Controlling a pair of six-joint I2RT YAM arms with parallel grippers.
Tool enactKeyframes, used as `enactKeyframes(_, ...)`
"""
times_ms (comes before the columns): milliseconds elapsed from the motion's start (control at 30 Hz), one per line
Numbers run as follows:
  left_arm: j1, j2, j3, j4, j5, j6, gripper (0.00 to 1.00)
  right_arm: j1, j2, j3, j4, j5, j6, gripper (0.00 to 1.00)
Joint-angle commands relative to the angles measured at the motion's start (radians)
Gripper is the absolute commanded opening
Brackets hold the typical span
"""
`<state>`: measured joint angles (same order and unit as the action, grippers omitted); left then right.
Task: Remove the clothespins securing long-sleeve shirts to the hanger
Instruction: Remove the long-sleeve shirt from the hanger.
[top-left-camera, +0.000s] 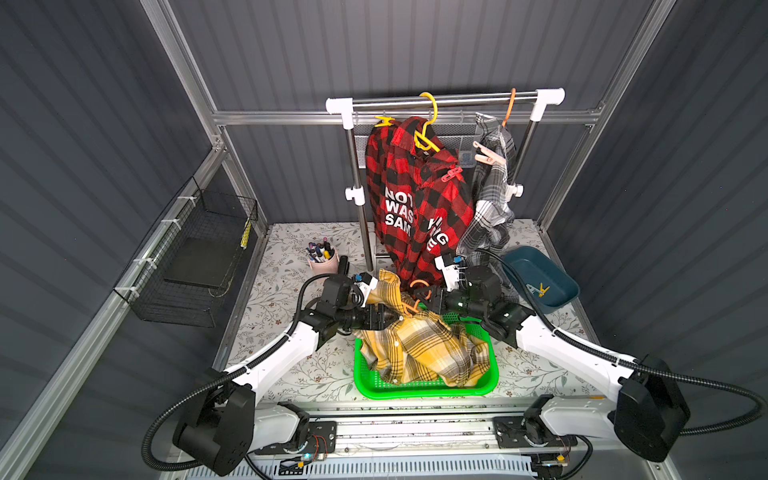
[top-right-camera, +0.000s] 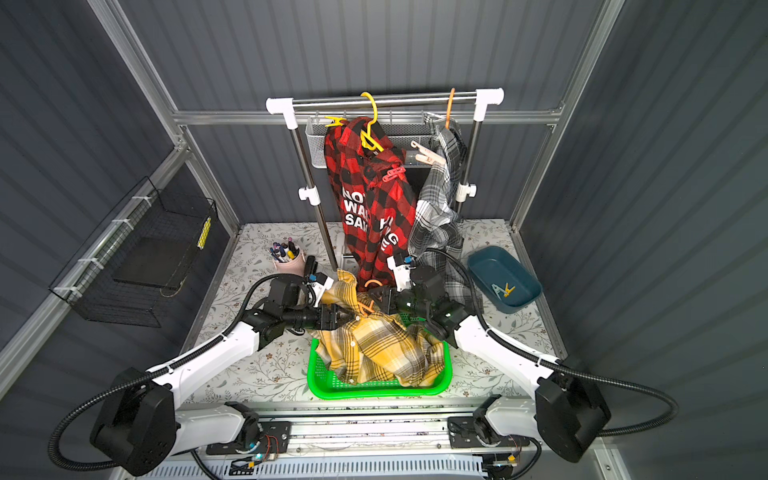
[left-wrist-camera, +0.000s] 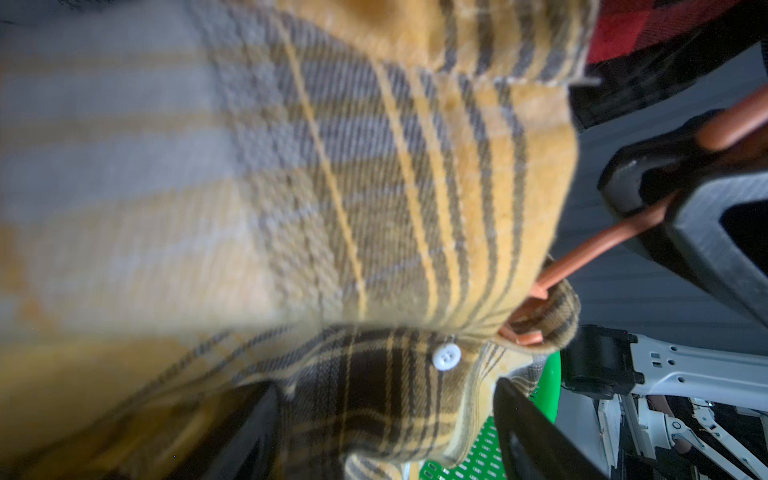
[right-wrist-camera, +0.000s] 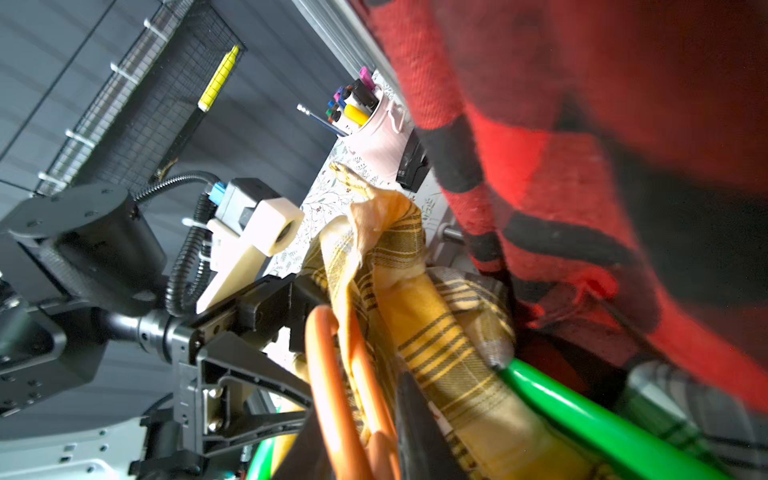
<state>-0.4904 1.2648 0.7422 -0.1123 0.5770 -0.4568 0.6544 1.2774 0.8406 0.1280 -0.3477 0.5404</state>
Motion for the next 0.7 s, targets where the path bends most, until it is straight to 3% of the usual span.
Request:
enactKeyframes(0, -0.007, -0.041, 0.066, -0.047, 0.005, 0.013, 0.81, 0.015, -0.007, 0.064, -0.059, 0.045, -0.116, 0.15)
enactKeyframes(200, -0.007, -0.146, 0.188, -0.125, -0.064, 0.033, 0.84, 0.027, -0.042, 0.102, -0.133, 0.091, -0.225, 0.00)
enactKeyframes(333, -0.006, -0.179, 0.270, -0.200, -0.189, 0.091, 0.88, 0.042, -0.083, 0.113, -0.165, 0.116, -0.308, 0.00)
enactKeyframes(667, -0.007, -0.002, 0.456, -0.344, -0.230, 0.195, 0.85, 0.091, -0.151, 0.165, -0.280, 0.121, -0.526, 0.00)
